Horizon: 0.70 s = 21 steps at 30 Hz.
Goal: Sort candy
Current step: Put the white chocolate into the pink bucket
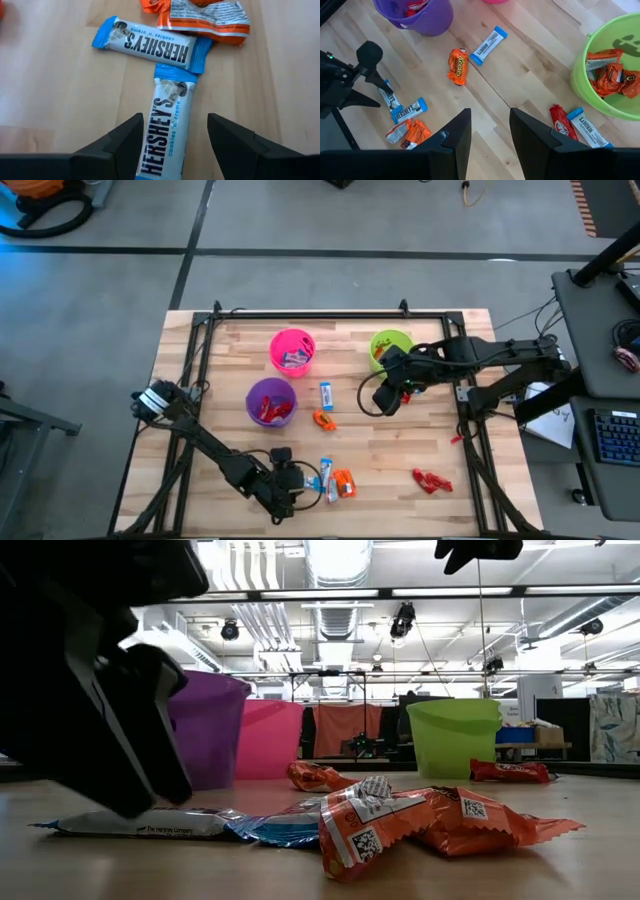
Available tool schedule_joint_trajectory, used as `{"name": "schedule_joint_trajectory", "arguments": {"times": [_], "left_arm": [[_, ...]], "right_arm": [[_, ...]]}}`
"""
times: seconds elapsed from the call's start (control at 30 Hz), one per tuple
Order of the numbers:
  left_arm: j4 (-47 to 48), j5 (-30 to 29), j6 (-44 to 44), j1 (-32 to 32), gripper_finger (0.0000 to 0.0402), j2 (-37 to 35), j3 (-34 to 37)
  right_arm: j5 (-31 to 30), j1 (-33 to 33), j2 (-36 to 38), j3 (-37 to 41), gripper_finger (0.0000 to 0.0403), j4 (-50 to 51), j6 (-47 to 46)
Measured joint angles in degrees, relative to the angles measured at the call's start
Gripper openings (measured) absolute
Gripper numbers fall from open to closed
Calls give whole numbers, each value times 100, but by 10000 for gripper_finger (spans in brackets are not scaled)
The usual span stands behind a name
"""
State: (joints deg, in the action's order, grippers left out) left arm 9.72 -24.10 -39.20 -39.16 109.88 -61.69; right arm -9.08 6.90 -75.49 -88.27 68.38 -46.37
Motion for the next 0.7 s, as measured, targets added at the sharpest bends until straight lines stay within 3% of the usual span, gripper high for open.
{"name": "schedule_joint_trajectory", "arguments": {"times": [0.33,0.7], "left_arm": [[-188,-140,-320,-4,190,260,9],[-175,-144,-334,-2,97,272,33]], "right_arm": [[2,0,-2,0,129,-2,11],[1,0,-2,0,132,-2,13]]}}
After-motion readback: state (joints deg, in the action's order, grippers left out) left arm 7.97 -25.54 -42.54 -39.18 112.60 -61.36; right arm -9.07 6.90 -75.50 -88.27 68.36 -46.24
